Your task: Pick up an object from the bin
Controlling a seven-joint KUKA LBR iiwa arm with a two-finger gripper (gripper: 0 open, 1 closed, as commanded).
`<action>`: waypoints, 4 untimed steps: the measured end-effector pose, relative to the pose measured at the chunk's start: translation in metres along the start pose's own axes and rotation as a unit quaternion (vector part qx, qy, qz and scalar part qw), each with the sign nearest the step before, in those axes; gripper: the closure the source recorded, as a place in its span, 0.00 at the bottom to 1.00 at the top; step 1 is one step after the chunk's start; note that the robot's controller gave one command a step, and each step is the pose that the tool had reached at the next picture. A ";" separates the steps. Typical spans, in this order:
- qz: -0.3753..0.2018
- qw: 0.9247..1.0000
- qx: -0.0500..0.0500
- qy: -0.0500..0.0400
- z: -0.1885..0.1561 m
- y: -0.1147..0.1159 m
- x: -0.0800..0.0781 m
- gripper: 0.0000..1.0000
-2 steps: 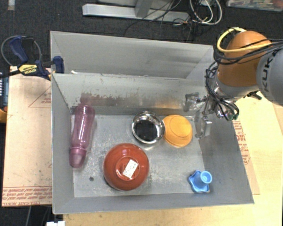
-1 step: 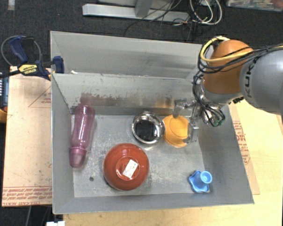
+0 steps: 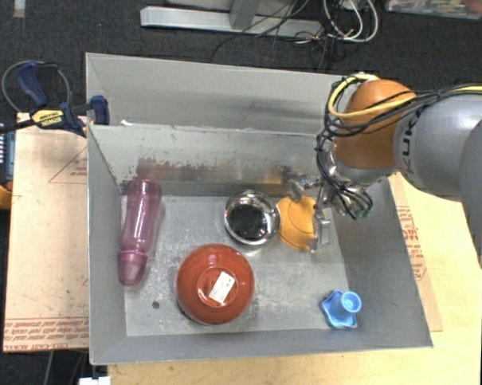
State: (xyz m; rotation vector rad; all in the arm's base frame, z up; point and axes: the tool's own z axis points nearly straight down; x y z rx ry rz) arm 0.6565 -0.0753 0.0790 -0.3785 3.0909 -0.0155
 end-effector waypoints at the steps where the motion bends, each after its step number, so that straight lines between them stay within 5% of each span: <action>1: -0.012 1.000 -0.003 0.005 0.000 -0.001 -0.004 1.00; 2: -0.013 1.000 -0.002 0.005 0.000 -0.001 -0.004 1.00; 3: -0.013 0.999 -0.009 0.028 -0.023 0.000 0.004 1.00; 4: -0.013 1.000 -0.008 0.025 -0.035 0.000 0.003 1.00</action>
Offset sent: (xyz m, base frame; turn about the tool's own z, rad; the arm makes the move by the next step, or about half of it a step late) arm 0.0000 0.0000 0.0000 0.0000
